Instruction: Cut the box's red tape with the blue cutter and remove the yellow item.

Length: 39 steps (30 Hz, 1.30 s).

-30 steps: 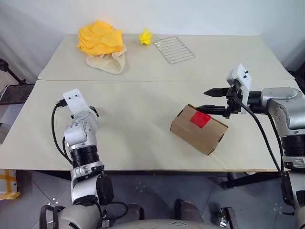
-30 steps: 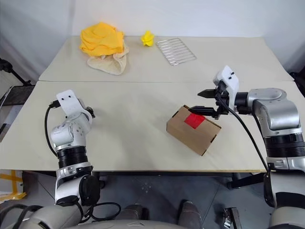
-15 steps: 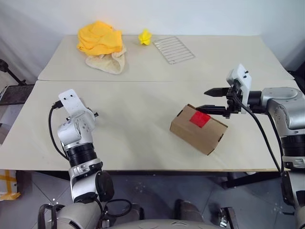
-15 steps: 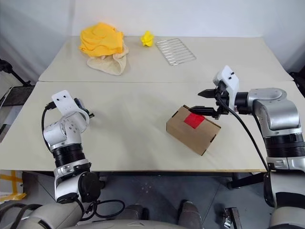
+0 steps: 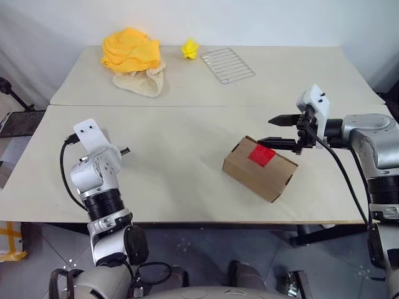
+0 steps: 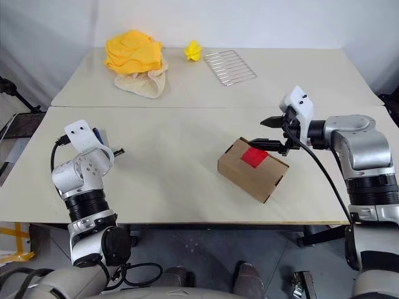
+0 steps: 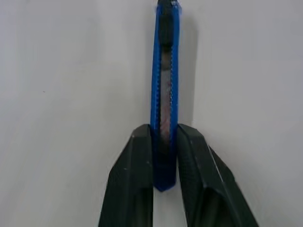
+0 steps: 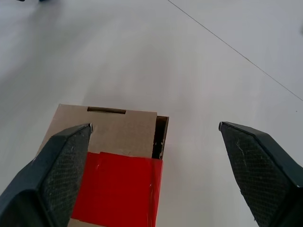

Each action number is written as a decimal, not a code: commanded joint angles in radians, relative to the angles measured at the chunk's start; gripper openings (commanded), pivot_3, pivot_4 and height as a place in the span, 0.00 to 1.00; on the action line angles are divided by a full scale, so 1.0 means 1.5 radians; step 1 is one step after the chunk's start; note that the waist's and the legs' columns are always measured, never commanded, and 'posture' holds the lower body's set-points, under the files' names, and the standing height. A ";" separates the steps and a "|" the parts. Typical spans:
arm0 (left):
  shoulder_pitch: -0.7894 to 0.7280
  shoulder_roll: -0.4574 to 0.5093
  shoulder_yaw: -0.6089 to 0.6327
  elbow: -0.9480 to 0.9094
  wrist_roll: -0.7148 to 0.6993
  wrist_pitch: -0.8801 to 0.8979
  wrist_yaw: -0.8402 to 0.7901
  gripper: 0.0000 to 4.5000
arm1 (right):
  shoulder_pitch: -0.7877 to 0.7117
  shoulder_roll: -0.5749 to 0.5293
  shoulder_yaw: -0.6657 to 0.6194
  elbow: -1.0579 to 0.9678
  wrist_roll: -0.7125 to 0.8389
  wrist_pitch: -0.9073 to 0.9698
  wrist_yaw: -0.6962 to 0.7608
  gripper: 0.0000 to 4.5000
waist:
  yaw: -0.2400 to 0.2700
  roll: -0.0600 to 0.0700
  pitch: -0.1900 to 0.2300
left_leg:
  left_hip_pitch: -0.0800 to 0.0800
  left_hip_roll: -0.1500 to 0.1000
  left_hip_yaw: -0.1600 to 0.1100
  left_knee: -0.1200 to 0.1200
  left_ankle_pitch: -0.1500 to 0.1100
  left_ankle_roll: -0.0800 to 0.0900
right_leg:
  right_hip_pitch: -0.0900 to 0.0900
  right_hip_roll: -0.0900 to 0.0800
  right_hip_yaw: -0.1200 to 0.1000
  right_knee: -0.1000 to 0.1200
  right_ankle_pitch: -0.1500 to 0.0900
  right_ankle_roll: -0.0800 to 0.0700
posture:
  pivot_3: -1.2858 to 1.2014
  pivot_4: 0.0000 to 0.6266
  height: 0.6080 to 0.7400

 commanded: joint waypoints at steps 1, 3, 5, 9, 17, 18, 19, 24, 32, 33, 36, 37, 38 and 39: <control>0.028 -0.004 0.006 0.021 0.002 0.041 0.001 0.08 | -0.002 -0.005 -0.013 -0.016 0.003 -0.007 -0.001 1.00 | 0.000 0.000 0.000 | 0.000 0.000 0.000 0.000 0.000 0.000 | 0.000 0.000 0.000 0.000 0.000 0.000 | 0.52 0.24 1.00; 0.032 0.002 -0.004 0.017 0.004 0.049 -0.007 0.08 | 0.001 -0.007 -0.015 -0.019 0.004 -0.006 -0.001 1.00 | -0.001 0.000 0.000 | 0.000 0.000 0.000 0.000 0.000 0.000 | 0.000 0.000 0.000 0.000 0.000 0.000 | 0.52 0.24 1.00; 0.038 0.014 -0.018 0.014 0.004 0.060 -0.022 0.08 | 0.003 -0.009 -0.015 -0.022 0.004 -0.004 -0.001 1.00 | -0.001 0.000 0.000 | 0.000 0.000 0.000 0.000 0.000 0.000 | 0.000 0.000 0.000 0.000 0.000 0.000 | 0.52 0.24 1.00; 0.054 0.035 -0.043 -0.005 0.003 0.079 -0.055 0.08 | 0.011 -0.013 -0.020 -0.033 0.007 0.001 -0.002 1.00 | -0.001 0.000 0.000 | 0.000 0.000 0.000 0.000 0.000 0.000 | 0.000 0.000 0.000 0.000 0.000 0.000 | 0.52 0.24 1.00; 0.214 0.290 -0.306 -0.227 -0.141 0.066 -0.486 0.08 | 0.053 -0.038 -0.056 -0.153 0.053 0.072 -0.019 1.00 | -0.002 0.000 0.000 | 0.000 0.001 0.000 -0.001 -0.001 -0.002 | -0.001 0.001 0.001 -0.001 0.000 0.000 | 0.52 0.24 1.00; 0.242 0.321 -0.325 -0.249 -0.150 0.035 -0.534 0.08 | 0.058 -0.038 -0.057 -0.169 0.057 0.079 -0.024 1.00 | -0.002 0.000 0.000 | 0.000 0.001 0.000 -0.001 -0.001 -0.002 | -0.001 0.001 0.001 -0.001 0.000 0.000 | 0.52 0.24 1.00; 0.270 0.350 -0.343 -0.269 -0.154 -0.002 -0.579 0.08 | 0.064 -0.039 -0.056 -0.188 0.061 0.084 -0.027 1.00 | -0.002 0.000 0.000 | 0.000 0.001 -0.001 0.000 -0.001 -0.002 | -0.001 0.001 0.001 -0.001 0.000 0.000 | 0.52 0.24 1.00; 0.420 0.464 -0.383 -0.334 -0.159 -0.264 -0.815 0.08 | 0.100 -0.034 -0.042 -0.321 0.097 0.124 -0.044 0.86 | -0.003 0.001 0.001 | 0.000 0.002 -0.002 -0.001 -0.002 -0.002 | -0.002 0.001 0.002 -0.001 0.000 -0.001 | 0.52 0.24 1.00; 0.451 0.508 -0.441 -0.292 -0.068 -0.509 -0.927 0.08 | 0.124 -0.010 0.080 -0.482 0.072 0.150 -0.105 0.26 | -0.002 0.003 0.002 | 0.000 0.003 -0.001 0.000 -0.004 0.001 | -0.002 0.002 0.002 -0.001 0.000 -0.001 | 0.52 0.24 1.00; 0.451 0.508 -0.450 -0.284 -0.053 -0.533 -0.931 0.08 | 0.124 -0.006 0.098 -0.488 0.061 0.142 -0.110 0.18 | -0.002 0.003 0.002 | 0.000 0.003 -0.001 0.000 -0.004 0.002 | -0.002 0.002 0.003 -0.001 0.000 -0.001 | 0.52 0.24 1.00; 0.457 0.513 -0.469 -0.272 -0.025 -0.583 -0.952 0.08 | 0.117 0.013 0.142 -0.495 0.041 0.126 -0.122 0.01 | -0.003 0.003 0.002 | 0.000 0.002 -0.001 0.000 -0.005 0.003 | -0.003 0.002 0.003 -0.001 0.000 -0.001 | 0.52 0.24 1.00; 0.458 0.516 -0.473 -0.271 -0.018 -0.593 -0.958 0.08 | 0.115 0.017 0.150 -0.496 0.037 0.125 -0.124 0.01 | -0.003 0.003 0.002 | 0.000 0.002 -0.001 0.000 -0.005 0.003 | -0.003 0.002 0.004 -0.001 0.000 -0.001 | 0.52 0.24 1.00; 0.458 0.522 -0.480 -0.269 -0.005 -0.607 -0.964 0.08 | 0.114 0.021 0.168 -0.498 0.026 0.115 -0.123 0.01 | -0.003 0.003 0.002 | 0.000 0.002 -0.001 0.000 -0.005 0.003 | -0.003 0.002 0.004 -0.001 0.000 -0.001 | 0.52 0.24 1.00; 0.454 0.527 -0.487 -0.266 0.014 -0.617 -0.963 0.08 | 0.113 0.029 0.195 -0.502 0.011 0.103 -0.124 0.01 | -0.003 0.003 0.002 | 0.000 0.002 -0.001 0.000 -0.005 0.003 | -0.003 0.002 0.004 -0.001 0.000 -0.001 | 0.52 0.24 1.00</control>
